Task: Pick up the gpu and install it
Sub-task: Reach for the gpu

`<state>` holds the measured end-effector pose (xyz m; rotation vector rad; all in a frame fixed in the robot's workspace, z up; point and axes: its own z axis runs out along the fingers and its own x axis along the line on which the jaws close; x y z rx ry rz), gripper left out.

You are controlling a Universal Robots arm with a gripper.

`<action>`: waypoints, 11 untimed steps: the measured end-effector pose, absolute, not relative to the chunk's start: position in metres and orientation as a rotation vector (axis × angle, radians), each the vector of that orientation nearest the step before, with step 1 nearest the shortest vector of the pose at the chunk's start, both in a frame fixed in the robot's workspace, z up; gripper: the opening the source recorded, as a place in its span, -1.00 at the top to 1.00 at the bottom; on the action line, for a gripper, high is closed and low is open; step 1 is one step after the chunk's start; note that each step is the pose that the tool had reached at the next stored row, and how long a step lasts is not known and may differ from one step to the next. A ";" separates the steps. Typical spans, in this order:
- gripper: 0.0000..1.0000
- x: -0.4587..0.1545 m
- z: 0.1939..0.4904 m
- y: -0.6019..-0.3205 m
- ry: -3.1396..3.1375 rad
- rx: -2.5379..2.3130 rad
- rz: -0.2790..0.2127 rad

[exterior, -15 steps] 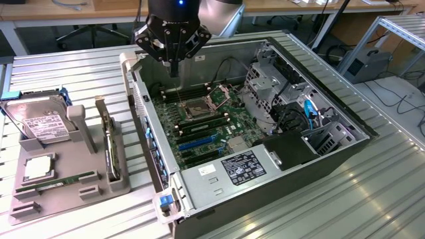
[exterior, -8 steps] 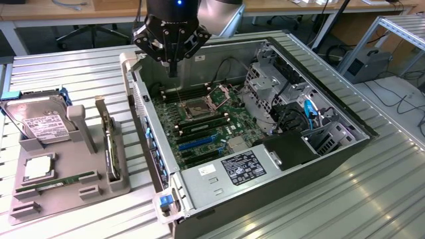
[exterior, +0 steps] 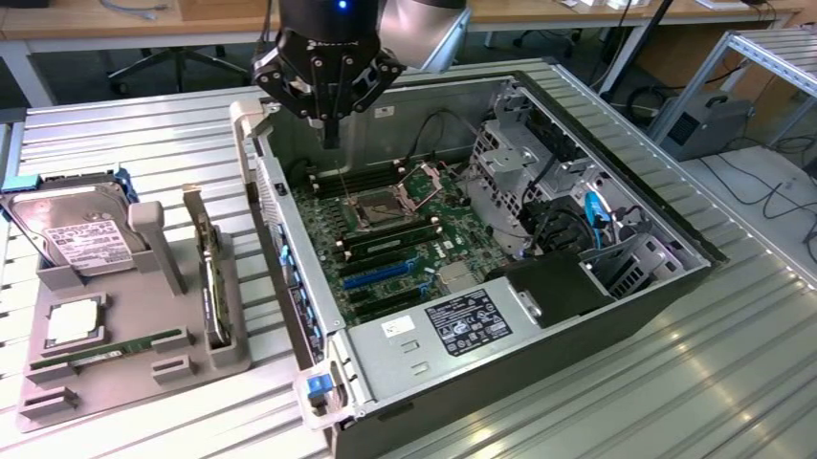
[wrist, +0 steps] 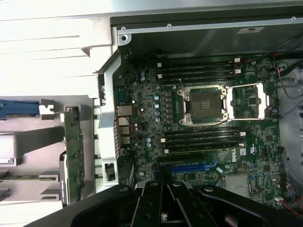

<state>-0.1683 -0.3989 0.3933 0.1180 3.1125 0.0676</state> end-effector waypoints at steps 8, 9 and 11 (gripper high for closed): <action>0.79 -0.170 0.393 -0.399 3.112 0.118 0.068; 0.79 -0.170 0.393 -0.399 3.112 0.118 0.068; 0.79 -0.171 0.393 -0.399 3.112 0.118 0.068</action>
